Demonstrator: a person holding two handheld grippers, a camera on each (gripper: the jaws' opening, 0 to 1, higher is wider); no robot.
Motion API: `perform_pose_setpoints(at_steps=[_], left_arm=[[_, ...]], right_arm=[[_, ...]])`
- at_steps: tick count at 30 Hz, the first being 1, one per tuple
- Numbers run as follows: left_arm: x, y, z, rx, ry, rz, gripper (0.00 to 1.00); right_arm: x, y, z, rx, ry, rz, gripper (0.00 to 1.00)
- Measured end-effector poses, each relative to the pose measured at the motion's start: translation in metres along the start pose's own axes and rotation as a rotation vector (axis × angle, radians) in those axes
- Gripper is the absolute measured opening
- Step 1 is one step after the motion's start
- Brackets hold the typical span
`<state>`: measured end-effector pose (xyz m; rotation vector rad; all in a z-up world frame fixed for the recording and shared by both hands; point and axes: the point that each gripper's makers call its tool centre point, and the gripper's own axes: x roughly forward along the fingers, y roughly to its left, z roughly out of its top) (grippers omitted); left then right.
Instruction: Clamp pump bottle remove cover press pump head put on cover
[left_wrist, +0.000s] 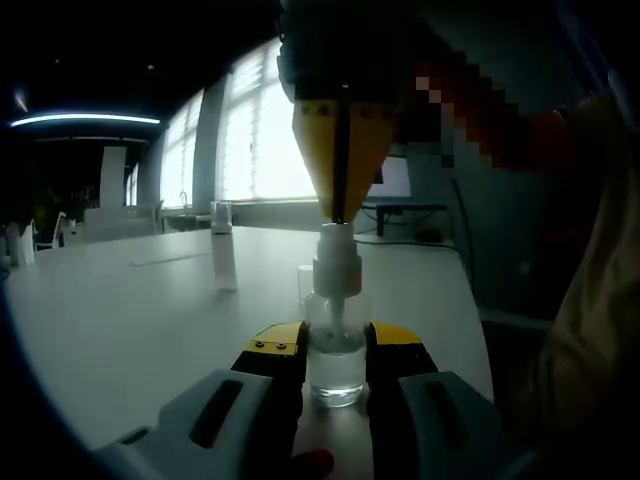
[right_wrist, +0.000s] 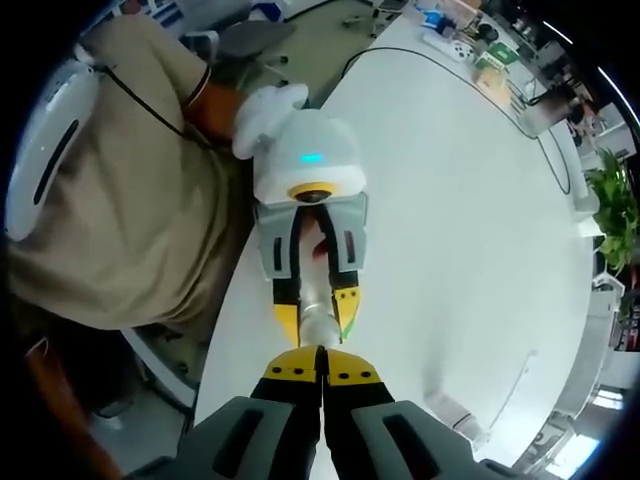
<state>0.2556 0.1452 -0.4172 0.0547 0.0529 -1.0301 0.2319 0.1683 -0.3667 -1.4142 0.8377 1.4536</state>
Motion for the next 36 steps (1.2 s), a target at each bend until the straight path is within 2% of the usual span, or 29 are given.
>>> perform_pose_setpoints(at_steps=[9, 17, 36], left_arm=[[0.0001, 0.0001, 0.0001, 0.002, 0.000, 0.001, 0.14], [0.0005, 0.0016, -0.0001, -0.003, 0.000, -0.001, 0.14], [0.0007, -0.0008, 0.0010, -0.001, 0.000, -0.001, 0.14]], right_arm=[[-0.0078, 0.0004, 0.0006, -0.040, -0.010, -0.026, 0.00], [-0.0069, -0.0021, 0.0005, -0.013, -0.049, -0.014, 0.00], [-0.0065, -0.0015, 0.0009, -0.003, -0.053, -0.015, 0.00]])
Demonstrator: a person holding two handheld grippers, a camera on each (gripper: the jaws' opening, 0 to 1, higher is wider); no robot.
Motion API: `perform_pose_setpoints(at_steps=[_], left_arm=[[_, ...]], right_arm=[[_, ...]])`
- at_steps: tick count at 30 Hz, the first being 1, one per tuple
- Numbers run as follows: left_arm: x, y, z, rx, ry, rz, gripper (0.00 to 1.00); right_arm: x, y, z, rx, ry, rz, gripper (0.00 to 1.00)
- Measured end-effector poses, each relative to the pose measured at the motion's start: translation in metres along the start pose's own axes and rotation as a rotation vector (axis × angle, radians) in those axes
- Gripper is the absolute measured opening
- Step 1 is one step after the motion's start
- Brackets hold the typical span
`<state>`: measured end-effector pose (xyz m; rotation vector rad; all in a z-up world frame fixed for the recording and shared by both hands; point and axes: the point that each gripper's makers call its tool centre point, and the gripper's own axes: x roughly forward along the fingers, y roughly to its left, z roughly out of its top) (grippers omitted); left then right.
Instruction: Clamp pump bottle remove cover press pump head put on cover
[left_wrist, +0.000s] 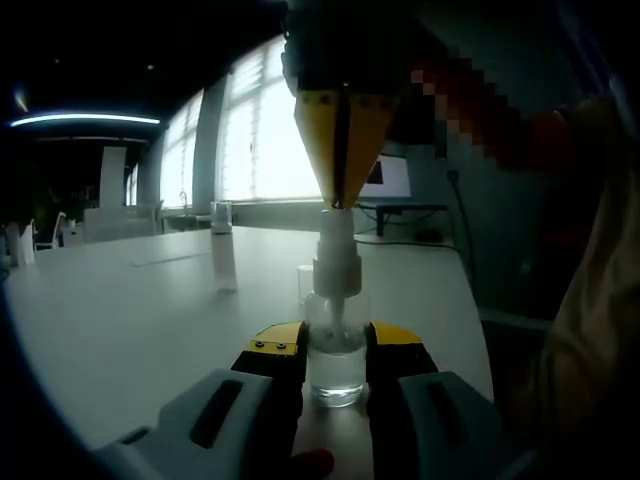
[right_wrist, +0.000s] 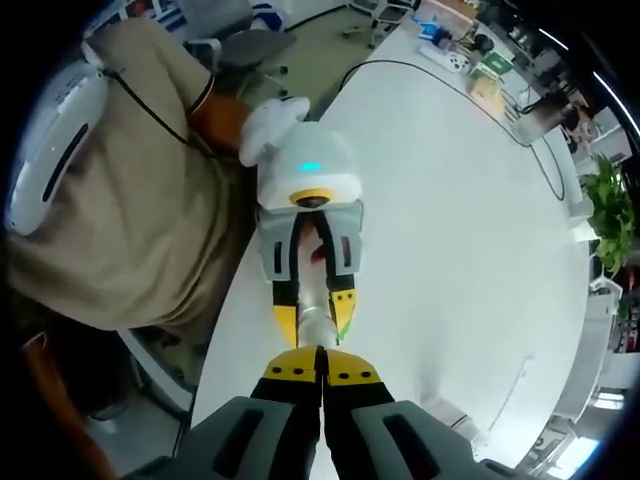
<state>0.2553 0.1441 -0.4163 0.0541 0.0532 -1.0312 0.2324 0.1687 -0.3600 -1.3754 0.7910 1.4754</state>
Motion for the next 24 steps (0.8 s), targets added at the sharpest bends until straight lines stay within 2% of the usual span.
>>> perform_pose_setpoints(at_steps=[24], left_arm=[[0.0000, -0.0002, -0.0003, 0.002, 0.000, -0.001, 0.14]], right_arm=[[0.0024, 0.0007, -0.0013, -0.006, 0.023, 0.006, 0.00]])
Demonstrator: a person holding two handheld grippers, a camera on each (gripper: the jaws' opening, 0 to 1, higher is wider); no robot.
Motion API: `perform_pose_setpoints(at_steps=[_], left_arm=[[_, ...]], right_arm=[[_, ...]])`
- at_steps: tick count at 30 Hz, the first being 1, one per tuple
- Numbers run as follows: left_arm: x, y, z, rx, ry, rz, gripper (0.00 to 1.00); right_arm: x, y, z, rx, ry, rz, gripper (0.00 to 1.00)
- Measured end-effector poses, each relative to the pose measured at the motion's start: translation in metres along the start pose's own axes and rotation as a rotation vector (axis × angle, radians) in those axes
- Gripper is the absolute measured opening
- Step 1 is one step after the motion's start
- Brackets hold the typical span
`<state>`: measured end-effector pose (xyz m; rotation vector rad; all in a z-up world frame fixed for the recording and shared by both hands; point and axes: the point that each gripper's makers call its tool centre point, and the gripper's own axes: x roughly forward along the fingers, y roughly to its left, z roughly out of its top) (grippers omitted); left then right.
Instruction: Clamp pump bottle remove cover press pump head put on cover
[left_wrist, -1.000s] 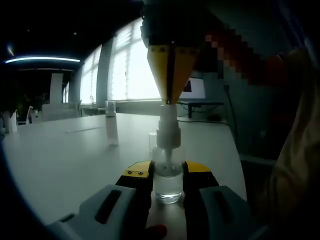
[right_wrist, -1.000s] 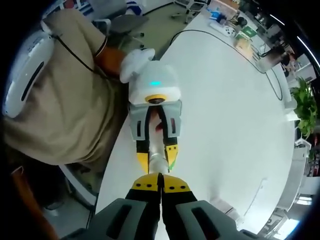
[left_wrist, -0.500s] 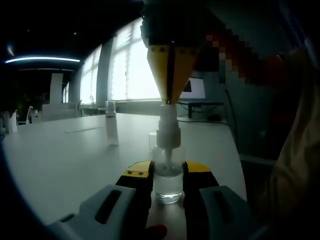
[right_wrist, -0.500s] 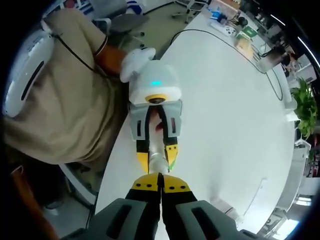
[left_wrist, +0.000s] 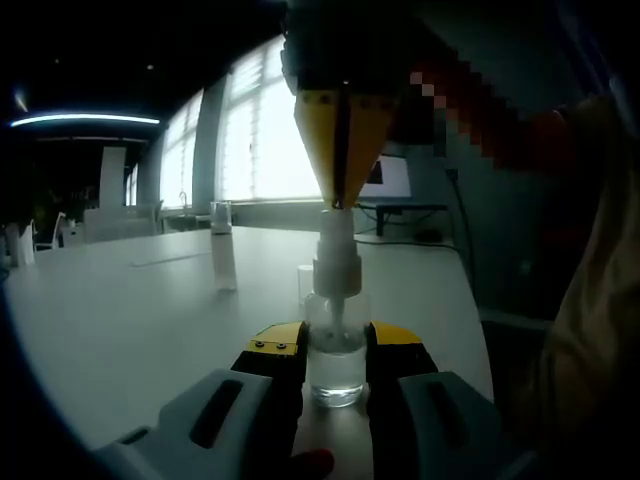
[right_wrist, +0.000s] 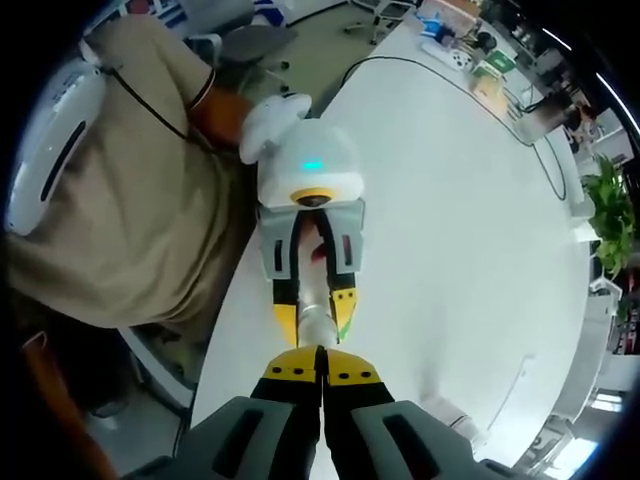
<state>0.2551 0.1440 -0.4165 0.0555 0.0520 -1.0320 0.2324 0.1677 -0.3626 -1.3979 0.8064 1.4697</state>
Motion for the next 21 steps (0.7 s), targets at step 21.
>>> perform_pose_setpoints(at_steps=[21], left_arm=[[-0.0004, 0.0014, -0.0009, -0.001, 0.001, 0.001, 0.14]], right_arm=[[0.0039, 0.0006, 0.0002, -0.011, 0.031, 0.013, 0.00]])
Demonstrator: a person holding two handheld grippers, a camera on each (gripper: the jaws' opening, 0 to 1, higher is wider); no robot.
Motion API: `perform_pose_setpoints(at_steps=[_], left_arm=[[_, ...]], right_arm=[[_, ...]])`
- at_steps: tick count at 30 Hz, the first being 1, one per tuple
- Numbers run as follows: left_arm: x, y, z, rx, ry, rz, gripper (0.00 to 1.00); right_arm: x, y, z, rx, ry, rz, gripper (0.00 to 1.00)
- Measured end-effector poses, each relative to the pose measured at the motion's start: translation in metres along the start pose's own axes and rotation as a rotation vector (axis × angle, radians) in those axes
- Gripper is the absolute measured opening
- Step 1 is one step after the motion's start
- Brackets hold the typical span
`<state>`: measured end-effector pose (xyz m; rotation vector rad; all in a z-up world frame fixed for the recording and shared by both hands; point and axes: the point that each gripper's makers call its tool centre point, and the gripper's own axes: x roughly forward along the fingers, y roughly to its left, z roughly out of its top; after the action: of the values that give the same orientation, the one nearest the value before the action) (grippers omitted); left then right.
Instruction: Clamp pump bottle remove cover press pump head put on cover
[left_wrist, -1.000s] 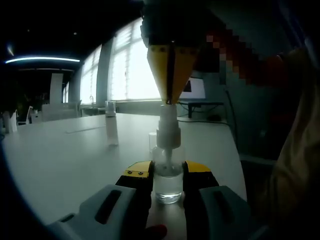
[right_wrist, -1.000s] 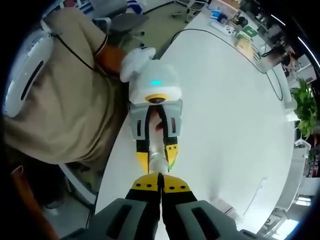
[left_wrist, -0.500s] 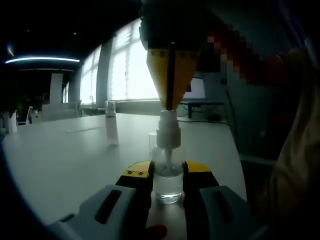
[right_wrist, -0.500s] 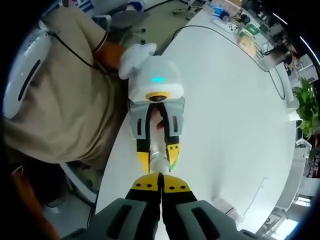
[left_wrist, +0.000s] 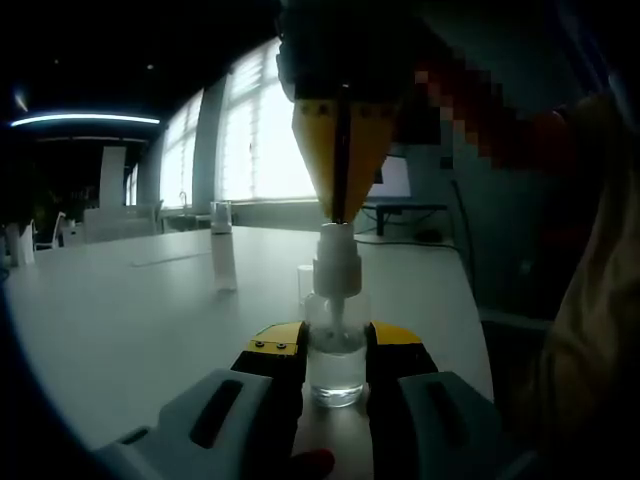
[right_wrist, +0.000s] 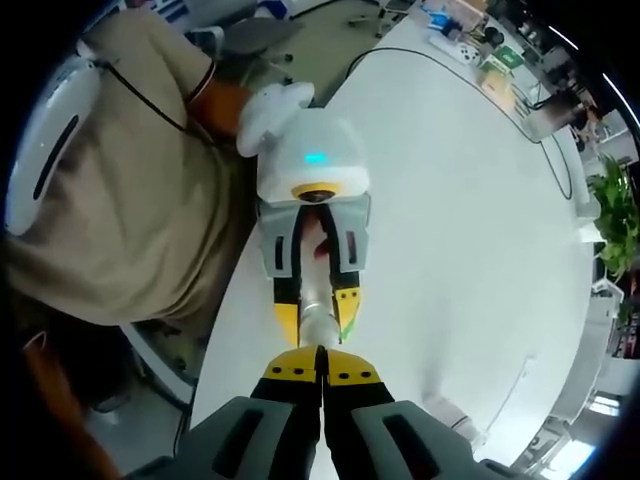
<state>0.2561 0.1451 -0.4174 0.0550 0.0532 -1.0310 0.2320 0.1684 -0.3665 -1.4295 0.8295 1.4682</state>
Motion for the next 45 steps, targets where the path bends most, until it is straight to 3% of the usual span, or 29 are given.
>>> perform_pose_setpoints(at_steps=[10, 15, 45], left_arm=[[0.0000, -0.0003, 0.0001, -0.003, 0.000, -0.001, 0.14], [0.0000, -0.0008, 0.0003, -0.007, 0.001, -0.001, 0.14], [0.0002, 0.0000, 0.0003, -0.003, 0.000, -0.001, 0.14]], right_arm=[[-0.0061, -0.0015, -0.0004, 0.009, -0.027, -0.002, 0.00], [-0.0071, -0.0008, 0.0010, -0.034, -0.045, -0.010, 0.00], [-0.0065, -0.0016, 0.0016, -0.020, -0.043, -0.021, 0.00]])
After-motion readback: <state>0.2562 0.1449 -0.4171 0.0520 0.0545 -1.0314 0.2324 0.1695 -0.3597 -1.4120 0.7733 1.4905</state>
